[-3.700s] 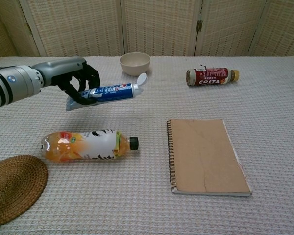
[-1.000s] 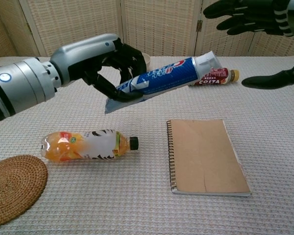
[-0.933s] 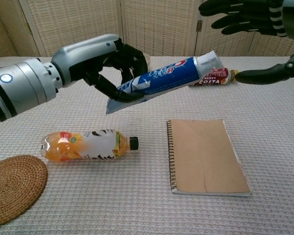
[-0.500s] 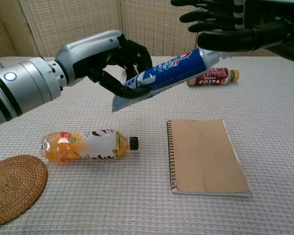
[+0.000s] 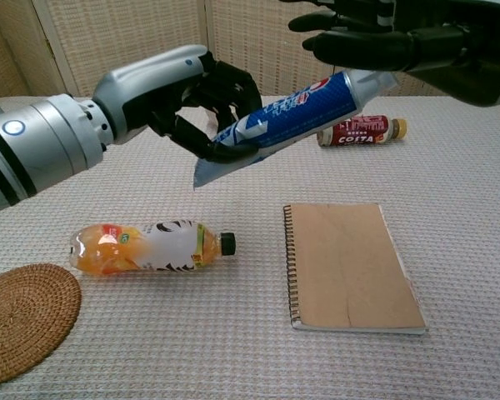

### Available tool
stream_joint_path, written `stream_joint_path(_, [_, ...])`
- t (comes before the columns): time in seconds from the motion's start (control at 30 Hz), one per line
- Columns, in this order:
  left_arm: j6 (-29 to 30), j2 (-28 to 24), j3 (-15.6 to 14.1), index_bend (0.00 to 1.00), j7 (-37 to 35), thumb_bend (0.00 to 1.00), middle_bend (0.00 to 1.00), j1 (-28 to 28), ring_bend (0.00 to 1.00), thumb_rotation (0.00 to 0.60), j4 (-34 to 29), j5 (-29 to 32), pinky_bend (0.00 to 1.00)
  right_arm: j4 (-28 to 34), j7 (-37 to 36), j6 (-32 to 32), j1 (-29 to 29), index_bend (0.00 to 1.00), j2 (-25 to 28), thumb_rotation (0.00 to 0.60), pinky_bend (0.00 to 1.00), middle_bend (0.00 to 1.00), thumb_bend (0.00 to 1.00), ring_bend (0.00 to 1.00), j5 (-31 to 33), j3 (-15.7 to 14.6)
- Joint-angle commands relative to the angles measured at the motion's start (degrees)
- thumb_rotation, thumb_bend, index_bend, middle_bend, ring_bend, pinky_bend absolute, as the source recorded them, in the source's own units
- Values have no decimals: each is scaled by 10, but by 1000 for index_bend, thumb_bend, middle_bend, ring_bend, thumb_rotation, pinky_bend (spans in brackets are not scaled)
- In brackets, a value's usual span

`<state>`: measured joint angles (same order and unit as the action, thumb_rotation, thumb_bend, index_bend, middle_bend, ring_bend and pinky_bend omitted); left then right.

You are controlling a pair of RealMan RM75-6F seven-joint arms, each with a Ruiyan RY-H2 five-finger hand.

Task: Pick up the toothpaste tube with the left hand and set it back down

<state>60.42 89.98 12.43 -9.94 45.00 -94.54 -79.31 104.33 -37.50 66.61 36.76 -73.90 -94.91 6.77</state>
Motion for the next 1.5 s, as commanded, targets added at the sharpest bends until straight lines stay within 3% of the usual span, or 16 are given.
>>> stream_joint_path(0.03, [2, 1, 1, 790, -2, 883, 781, 0, 665, 600, -1, -1, 323, -6, -10, 2, 4, 0, -10, 390, 0, 0, 263, 0, 1, 1])
stream_joint_path(0.7, [13, 3, 7, 790, -28, 882, 781, -1, 661, 600, 4, -12, 328, -43, -111, 28, 21, 0, -63, 388, 0, 0, 263, 0, -4, 5])
stream_joint_path(1.23, [7, 3, -4, 783, -32, 882, 781, -1, 645, 600, 40, -20, 320, -55, -121, 60, 3, 0, -9, 387, 0, 0, 263, 0, -6, -2])
stream_joint_path(1.37, [-13, 1, -9, 779, 5, 882, 781, 8, 637, 600, 64, -12, 318, -50, -112, 67, -3, 0, 10, 386, 0, 0, 263, 0, -9, -5])
stream_joint_path(1.5, [-57, -6, -6, 765, 56, 879, 781, 20, 616, 600, 83, 37, 298, -39, -83, 74, -12, 0, 39, 386, 0, 0, 263, 0, -14, -8])
